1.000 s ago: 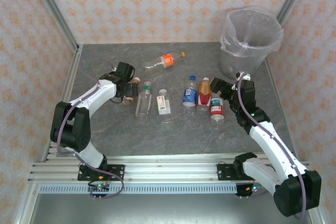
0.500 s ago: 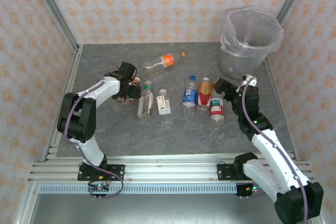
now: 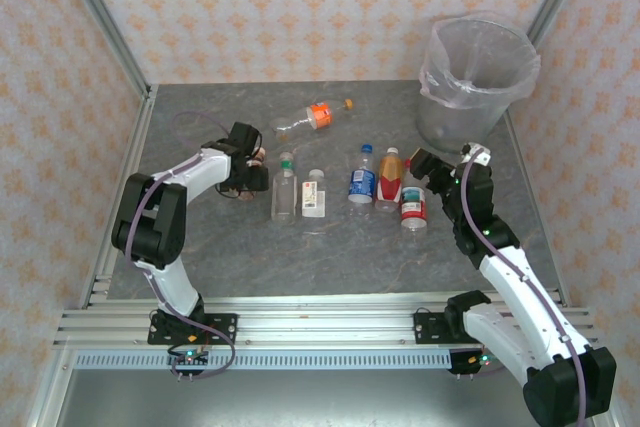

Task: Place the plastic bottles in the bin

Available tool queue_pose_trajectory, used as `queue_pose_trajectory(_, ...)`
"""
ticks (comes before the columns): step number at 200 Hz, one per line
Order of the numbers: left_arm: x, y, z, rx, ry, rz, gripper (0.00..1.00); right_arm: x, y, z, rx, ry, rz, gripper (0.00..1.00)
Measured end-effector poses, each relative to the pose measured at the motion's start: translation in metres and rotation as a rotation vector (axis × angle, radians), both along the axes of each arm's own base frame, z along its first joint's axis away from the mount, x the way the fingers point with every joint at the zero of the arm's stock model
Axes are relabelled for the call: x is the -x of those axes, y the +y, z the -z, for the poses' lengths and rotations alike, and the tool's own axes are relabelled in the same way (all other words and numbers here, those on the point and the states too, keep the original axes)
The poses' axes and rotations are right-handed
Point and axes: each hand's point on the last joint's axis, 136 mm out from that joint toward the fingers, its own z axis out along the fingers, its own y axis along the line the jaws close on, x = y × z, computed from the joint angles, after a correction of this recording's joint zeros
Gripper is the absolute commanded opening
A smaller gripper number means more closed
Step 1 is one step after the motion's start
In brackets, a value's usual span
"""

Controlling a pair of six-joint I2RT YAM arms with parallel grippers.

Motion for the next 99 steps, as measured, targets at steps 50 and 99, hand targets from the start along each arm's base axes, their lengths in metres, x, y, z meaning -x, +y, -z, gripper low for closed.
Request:
queue_pose_trajectory(50,0.000,0.000,0.006,-0.003,0.007,0.003,0.59,-0.002,0.007,0.002,-0.031,-0.018,-0.029,0.99)
queue_pose_trajectory(99,-0.001,0.000,0.006,-0.003,0.001,0.007,0.54,-0.007,0.012,0.004,-0.052,-0.024,-0.044,0.99)
